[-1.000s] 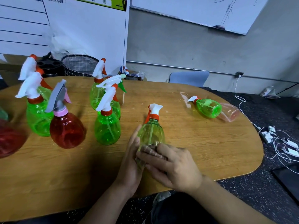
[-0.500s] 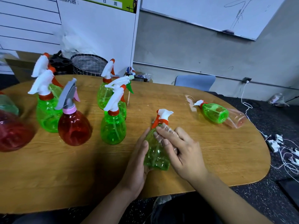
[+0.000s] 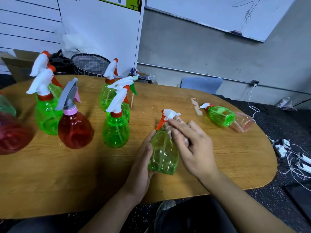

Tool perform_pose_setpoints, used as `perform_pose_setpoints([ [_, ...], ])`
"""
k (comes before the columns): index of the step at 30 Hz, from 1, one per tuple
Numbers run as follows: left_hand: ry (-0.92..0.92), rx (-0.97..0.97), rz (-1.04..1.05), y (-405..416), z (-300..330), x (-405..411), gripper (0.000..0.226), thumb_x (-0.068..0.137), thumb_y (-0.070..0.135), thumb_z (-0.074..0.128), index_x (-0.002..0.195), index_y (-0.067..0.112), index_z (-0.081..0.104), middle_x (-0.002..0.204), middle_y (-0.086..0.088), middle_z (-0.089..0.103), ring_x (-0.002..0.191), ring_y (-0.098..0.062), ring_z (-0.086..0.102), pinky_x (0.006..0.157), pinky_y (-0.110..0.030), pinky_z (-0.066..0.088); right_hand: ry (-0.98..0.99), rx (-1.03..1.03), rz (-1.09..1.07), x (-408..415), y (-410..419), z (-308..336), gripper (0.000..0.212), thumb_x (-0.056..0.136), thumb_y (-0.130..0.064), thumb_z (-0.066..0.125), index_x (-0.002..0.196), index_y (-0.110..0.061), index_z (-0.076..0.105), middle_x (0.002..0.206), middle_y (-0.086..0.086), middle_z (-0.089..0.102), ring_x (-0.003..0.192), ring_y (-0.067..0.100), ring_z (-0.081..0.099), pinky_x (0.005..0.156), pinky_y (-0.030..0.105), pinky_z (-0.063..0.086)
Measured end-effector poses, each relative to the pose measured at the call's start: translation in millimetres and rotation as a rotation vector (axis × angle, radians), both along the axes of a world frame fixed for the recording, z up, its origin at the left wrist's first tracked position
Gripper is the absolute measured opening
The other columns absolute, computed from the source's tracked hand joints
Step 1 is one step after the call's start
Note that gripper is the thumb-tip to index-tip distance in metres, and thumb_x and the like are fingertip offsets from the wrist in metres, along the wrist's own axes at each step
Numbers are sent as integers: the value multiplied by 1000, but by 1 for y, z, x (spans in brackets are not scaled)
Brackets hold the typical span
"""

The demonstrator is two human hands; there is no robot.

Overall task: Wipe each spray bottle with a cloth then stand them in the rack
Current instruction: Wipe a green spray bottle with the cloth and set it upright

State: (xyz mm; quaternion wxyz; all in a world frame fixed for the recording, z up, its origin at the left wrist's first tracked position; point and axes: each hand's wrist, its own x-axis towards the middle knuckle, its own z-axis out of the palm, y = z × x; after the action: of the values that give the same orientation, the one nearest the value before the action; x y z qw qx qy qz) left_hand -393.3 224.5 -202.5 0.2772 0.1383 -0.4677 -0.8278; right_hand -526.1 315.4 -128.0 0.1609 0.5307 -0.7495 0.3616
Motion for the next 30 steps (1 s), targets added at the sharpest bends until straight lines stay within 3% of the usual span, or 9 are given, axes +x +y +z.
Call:
perform_pose_setpoints([
  [5,-10,31,3,-1,-4,-1,54,100,56,48,153,48,50,155,12,58,142,-16,57,103,-44,55,8,70,9,8,-9,-11,37,105,-45,47,130,-34,73,84,-16,42,67,5,52,54,31,47],
  [10,-15,58,1,-2,-5,-2,58,102,55,47,158,42,43,154,-1,60,140,-25,60,97,-37,59,264,59,178,21,14,-26,33,100,-30,59,131,-30,70,98,-8,50,69,9,55,50,27,49],
  [14,-12,82,-1,-3,-1,-1,77,92,72,63,160,40,44,158,-6,56,145,-29,55,114,-46,48,407,141,348,29,28,-37,34,98,-28,66,133,-27,70,99,-3,62,78,16,61,53,33,54],
  [16,5,78,-3,-3,-1,1,74,94,70,60,159,39,45,160,-6,54,147,-31,52,120,-52,40,412,166,375,30,32,-39,34,99,-27,65,133,-27,68,98,-3,63,78,14,62,54,32,55],
  [19,12,50,-8,-1,-1,2,81,86,72,72,157,42,47,156,-8,58,143,-33,56,111,-51,49,71,-30,233,34,34,-41,30,101,-22,58,126,-25,73,96,-7,62,75,1,56,61,15,46],
  [23,-2,18,23,1,0,1,99,69,66,91,155,40,48,151,-4,63,140,-30,59,116,-62,45,-819,-471,-172,43,17,-43,23,106,-12,59,115,-23,77,110,-8,78,110,11,71,89,17,53],
  [25,3,7,4,2,0,1,99,67,62,95,153,44,49,149,-3,65,138,-28,61,117,-62,45,-1181,-554,-224,47,9,-49,20,106,-14,57,114,-21,74,112,0,79,109,19,73,82,21,57],
  [27,-6,-11,-5,2,-2,1,93,70,59,94,151,48,51,148,0,65,137,-26,62,117,-60,46,-1326,-549,-236,53,5,-54,15,106,-20,57,113,-21,71,111,10,78,101,23,73,79,30,58],
  [30,-15,-55,-3,1,-2,0,80,80,49,82,153,45,51,149,2,64,139,-22,61,120,-57,43,-1285,-537,-257,56,6,-55,16,108,-24,54,113,-21,69,108,11,77,97,25,71,86,41,55],
])
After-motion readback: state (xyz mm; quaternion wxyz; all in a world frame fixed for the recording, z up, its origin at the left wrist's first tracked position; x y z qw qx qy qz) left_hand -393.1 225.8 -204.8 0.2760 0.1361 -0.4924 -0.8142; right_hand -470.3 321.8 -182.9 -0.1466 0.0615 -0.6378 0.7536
